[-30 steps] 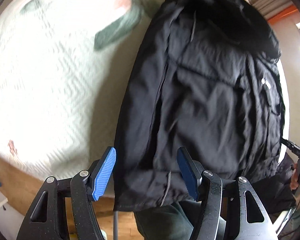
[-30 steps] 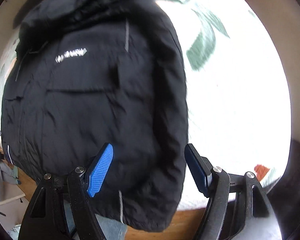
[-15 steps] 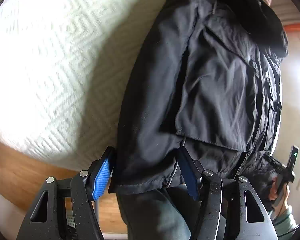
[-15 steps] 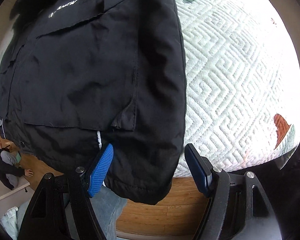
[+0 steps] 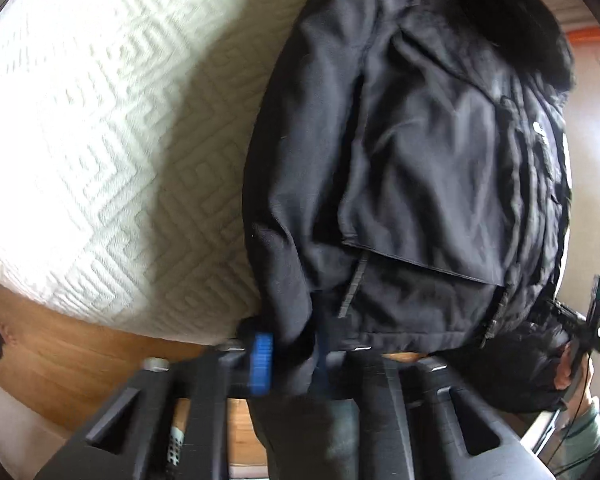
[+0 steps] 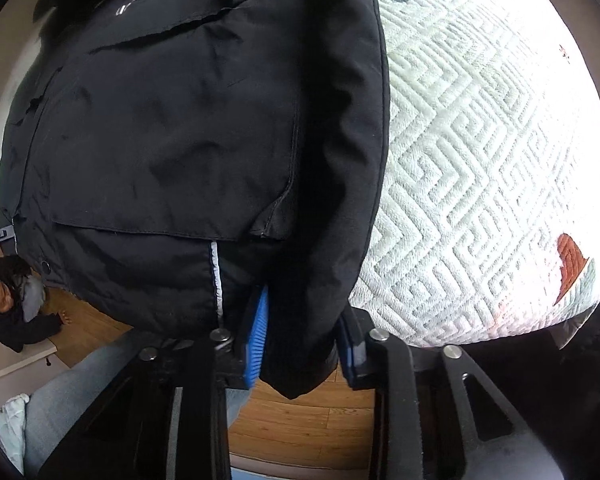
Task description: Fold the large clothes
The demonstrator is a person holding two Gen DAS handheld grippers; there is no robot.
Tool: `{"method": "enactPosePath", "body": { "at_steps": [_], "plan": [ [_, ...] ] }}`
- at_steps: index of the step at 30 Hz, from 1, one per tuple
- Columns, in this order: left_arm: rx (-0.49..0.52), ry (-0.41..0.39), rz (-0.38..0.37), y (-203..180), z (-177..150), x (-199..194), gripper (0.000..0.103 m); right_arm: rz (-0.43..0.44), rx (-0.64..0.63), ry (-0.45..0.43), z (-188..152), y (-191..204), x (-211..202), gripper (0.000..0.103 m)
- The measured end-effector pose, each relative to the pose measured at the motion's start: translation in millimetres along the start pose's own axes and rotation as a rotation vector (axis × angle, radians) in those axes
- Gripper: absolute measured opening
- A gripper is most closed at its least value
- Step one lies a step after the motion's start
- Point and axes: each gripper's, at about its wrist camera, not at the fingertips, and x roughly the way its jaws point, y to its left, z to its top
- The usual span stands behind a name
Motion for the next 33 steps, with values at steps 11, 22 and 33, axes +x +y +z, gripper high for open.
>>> {"method": "enactPosePath", "body": {
  "at_steps": [11,22,33],
  "plan": [
    [0.02,-0.209,-0.111,-45,20,-103,0.008,0.121,-0.015,-0.101,15,6,-100,0.011],
    [0.099,-0.482,-0.25,-98,142,-200,0.008,0.283,0.095,-0.303,112,-23,-207,0.011],
    [0.098,-0.608,-0.257,-121,319,-224,0.008,0.237,0.12,-0.485,288,-42,-251,0.011]
  ]
}}
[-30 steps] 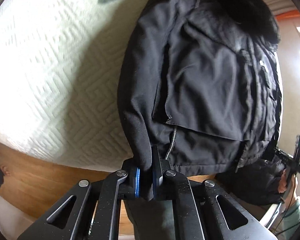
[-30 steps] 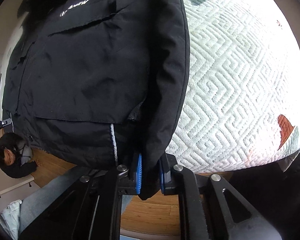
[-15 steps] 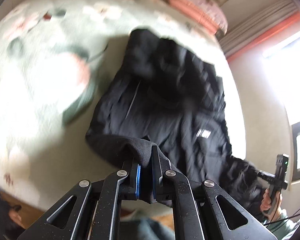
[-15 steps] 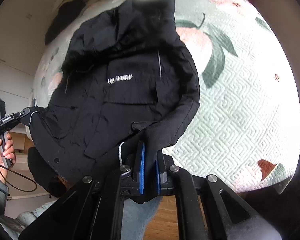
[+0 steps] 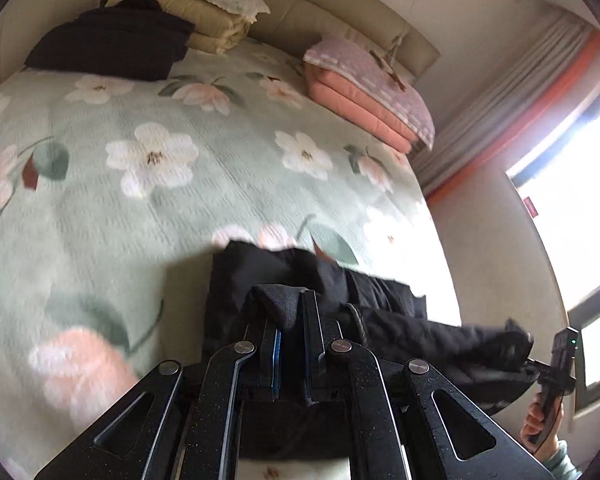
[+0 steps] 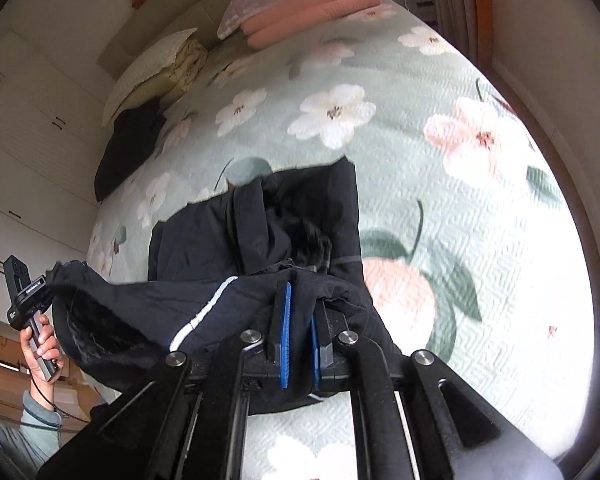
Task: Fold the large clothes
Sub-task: 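Fold the held hem over onto the jacket body with both grippers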
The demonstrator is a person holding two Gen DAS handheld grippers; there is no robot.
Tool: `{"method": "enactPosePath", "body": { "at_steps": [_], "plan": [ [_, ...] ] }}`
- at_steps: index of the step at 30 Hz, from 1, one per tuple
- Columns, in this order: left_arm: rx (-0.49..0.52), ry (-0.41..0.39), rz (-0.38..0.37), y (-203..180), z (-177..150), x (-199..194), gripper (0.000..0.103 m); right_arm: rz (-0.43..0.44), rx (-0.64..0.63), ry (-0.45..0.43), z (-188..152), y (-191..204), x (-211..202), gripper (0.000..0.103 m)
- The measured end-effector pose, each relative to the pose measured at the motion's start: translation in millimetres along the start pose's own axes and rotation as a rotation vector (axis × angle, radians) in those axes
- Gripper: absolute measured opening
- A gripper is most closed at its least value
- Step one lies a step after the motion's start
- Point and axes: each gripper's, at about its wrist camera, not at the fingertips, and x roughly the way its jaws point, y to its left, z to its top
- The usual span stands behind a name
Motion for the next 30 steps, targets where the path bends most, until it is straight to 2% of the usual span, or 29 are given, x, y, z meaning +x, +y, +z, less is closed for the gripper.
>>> {"method": "enactPosePath", "body": {
  "at_steps": [2,5,8,11,15,17,21,24,27,30],
  "plan": [
    [-0.035,-0.003,0.001,13,21,36,0.009,-0.02,0.018,-0.003,26,-3,25,0.011],
    [-0.081,0.029,0.053,32,33,94,0.009,-0.067,0.047,0.022,53,-10,93,0.011],
    [-0.132,0.111,0.106,56,31,148,0.01,-0.126,0.066,0.111,63,-23,157,0.011],
    [-0.166,0.177,0.074,78,22,174,0.012,-0.144,0.083,0.172,54,-32,195,0.011],
    [-0.159,0.238,0.006,86,26,172,0.014,-0.122,0.065,0.203,53,-36,180,0.013],
    [-0.141,0.295,-0.028,86,35,167,0.015,-0.1,0.057,0.222,57,-36,171,0.016],
    [-0.09,0.346,-0.114,81,54,144,0.019,-0.061,0.041,0.253,63,-32,146,0.021],
    [-0.096,0.418,-0.163,82,69,132,0.019,-0.037,0.016,0.249,66,-23,129,0.024],
    [-0.096,0.491,-0.173,78,76,122,0.019,-0.026,-0.019,0.236,68,-12,114,0.025],
    [-0.062,0.525,-0.194,70,78,110,0.021,0.035,0.01,0.244,70,-12,104,0.033]
  ]
}}
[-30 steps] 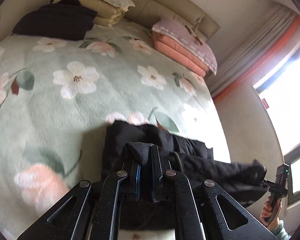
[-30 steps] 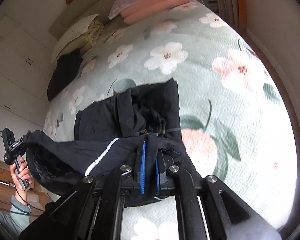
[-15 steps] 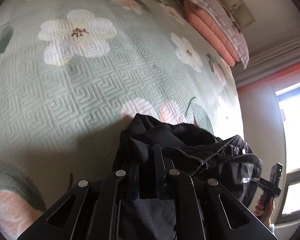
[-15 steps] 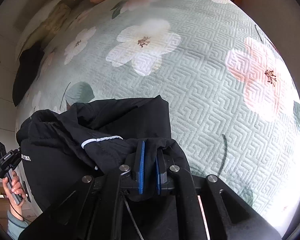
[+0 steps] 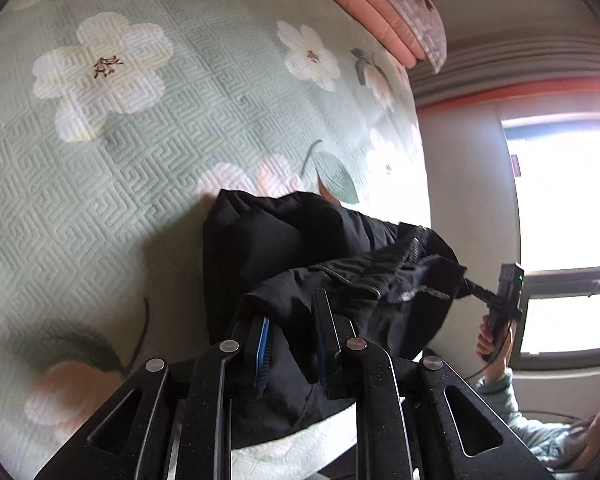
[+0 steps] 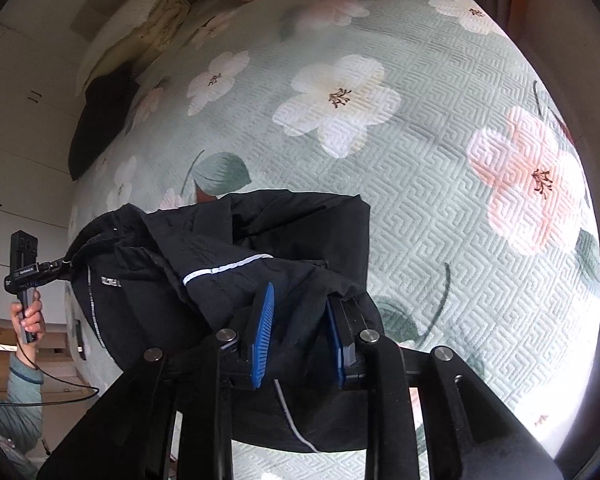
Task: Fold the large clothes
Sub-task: 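Fold the held hem over onto the jacket body with both grippers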
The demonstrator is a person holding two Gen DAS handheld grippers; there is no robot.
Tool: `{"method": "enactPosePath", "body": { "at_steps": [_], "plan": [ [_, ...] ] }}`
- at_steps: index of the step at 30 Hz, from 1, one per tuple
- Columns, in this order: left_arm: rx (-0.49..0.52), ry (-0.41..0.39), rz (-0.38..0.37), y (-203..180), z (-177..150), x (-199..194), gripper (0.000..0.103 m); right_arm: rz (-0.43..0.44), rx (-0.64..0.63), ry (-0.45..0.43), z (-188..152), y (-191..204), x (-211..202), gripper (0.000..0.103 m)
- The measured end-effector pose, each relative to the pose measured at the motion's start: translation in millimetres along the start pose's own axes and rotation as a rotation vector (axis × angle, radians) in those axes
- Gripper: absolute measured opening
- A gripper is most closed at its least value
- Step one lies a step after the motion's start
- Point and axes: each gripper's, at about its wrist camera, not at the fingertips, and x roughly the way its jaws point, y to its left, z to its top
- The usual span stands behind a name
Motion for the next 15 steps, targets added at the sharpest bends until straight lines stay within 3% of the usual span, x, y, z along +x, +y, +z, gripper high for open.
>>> {"method": "enactPosePath", "body": {
  "at_steps": [1,2,3,4,5,6,8,10,12,13,15],
  "plan": [
    [0.025,0.009,0.013,-3,-2,-2,0.022,0.015,0.004,0.003,0,-1,-3,0.034],
    [0.064,0.01,0.056,-8,-4,-4,0.031,0.013,0.001,0.006,-1,-1,-6,0.036],
    [0.083,0.01,0.094,-9,-6,-8,0.05,0.006,-0.01,0.006,-3,0,-9,0.039],
    [0.095,0.009,0.13,-10,-9,-13,0.058,-0.006,-0.026,-0.004,-5,1,-14,0.053],
    [0.091,-0.002,0.13,-10,-11,-17,0.061,-0.015,-0.034,-0.02,-7,3,-18,0.067],
    [0.079,-0.015,0.127,-9,-13,-23,0.061,-0.022,-0.036,-0.049,-11,3,-26,0.071],
    [0.061,-0.059,0.102,-13,-19,-37,0.061,-0.03,-0.021,-0.105,-19,5,-44,0.072],
    [0.122,-0.117,0.173,-32,-30,-45,0.063,-0.114,-0.053,-0.145,-27,19,-55,0.072],
    [0.22,-0.136,0.233,-59,-44,-38,0.068,-0.211,-0.145,-0.173,-36,45,-57,0.079],
    [0.251,-0.141,0.226,-74,-53,-28,0.069,-0.27,-0.191,-0.192,-41,61,-53,0.082],
    [0.294,-0.115,0.199,-99,-68,1,0.069,-0.279,-0.257,-0.216,-51,90,-39,0.083]
  ]
}}
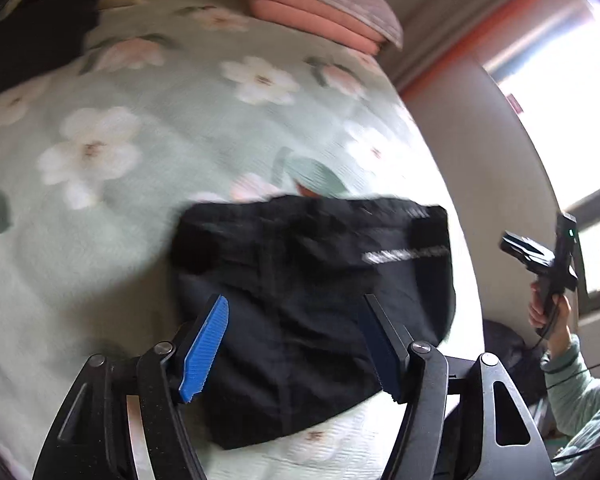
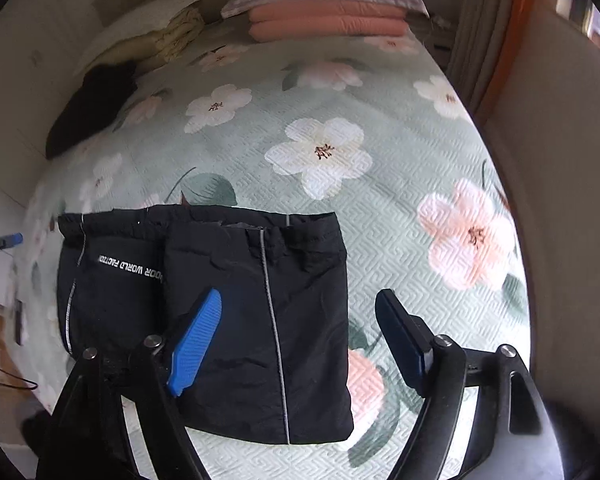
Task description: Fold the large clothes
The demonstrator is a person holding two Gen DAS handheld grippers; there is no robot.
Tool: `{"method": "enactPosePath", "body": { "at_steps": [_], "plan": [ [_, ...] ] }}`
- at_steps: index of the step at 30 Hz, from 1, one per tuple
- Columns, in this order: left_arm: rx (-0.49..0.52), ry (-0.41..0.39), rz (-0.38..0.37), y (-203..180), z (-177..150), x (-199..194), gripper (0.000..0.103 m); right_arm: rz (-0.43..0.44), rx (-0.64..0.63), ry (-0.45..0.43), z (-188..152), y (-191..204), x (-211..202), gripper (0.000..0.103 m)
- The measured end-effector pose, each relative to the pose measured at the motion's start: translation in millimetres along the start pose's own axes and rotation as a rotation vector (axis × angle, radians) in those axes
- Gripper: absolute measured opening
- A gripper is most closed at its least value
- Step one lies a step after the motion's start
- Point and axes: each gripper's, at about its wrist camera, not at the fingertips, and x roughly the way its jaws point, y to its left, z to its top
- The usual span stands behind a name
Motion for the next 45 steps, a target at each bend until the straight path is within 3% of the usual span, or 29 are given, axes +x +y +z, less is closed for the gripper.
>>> {"method": "enactPosePath", "body": {
  "at_steps": [3,6,8,9,12,14,18,22,24,27,30,33,35,37,40,42,45],
  "plan": [
    [0.078,0.009,0.003,-51,-18,46,0.069,0.028,-0.069,0.022,-12,47,27,0.082],
    [0.096,0.049,-0.049,-87,-39,96,0.069,0.005,-0.173,0.037,-32,80,58,0.063],
    [0.103,0.05,-0.026,-101,-47,124,0.069,-0.012,-0.192,0.022,-40,87,76,0.062],
    [0.098,0.037,0.031,-101,-46,136,0.069,-0.034,-0.196,0.02,-39,88,87,0.062],
    [0.033,-0.005,0.119,-80,-32,164,0.069,-0.041,-0.12,0.064,-24,76,140,0.066],
    [0.006,-0.043,0.142,-67,-19,174,0.069,-0.053,-0.077,0.094,-11,68,175,0.081],
    [-0.004,-0.095,0.236,-42,12,193,0.069,-0.072,-0.048,0.106,2,64,211,0.091],
    [-0.114,-0.083,0.215,-7,38,192,0.07,-0.033,0.003,0.149,9,51,221,0.096],
    [-0.112,-0.069,0.226,4,43,186,0.07,-0.004,0.019,0.15,15,45,208,0.089],
    [-0.113,-0.075,0.238,15,37,171,0.07,0.065,0.076,0.049,16,28,156,0.079],
    [-0.114,-0.082,0.25,26,28,161,0.07,0.018,0.056,-0.013,6,26,113,0.077],
    [-0.105,-0.088,0.277,27,24,160,0.067,0.021,0.004,-0.009,-3,40,99,0.062],
    [-0.102,-0.105,0.302,23,18,158,0.066,0.03,-0.037,0.007,-3,52,108,0.052],
    [-0.122,-0.132,0.371,29,15,157,0.066,0.029,-0.063,0.009,2,69,124,0.051],
    [-0.135,-0.129,0.326,36,11,155,0.066,-0.005,-0.042,0.067,15,74,170,0.042],
    [-0.088,-0.133,0.344,32,13,154,0.066,-0.008,0.004,0.155,25,66,216,0.042],
    [-0.093,-0.129,0.329,38,18,160,0.066,0.016,0.068,0.155,31,57,245,0.047]
  ]
}}
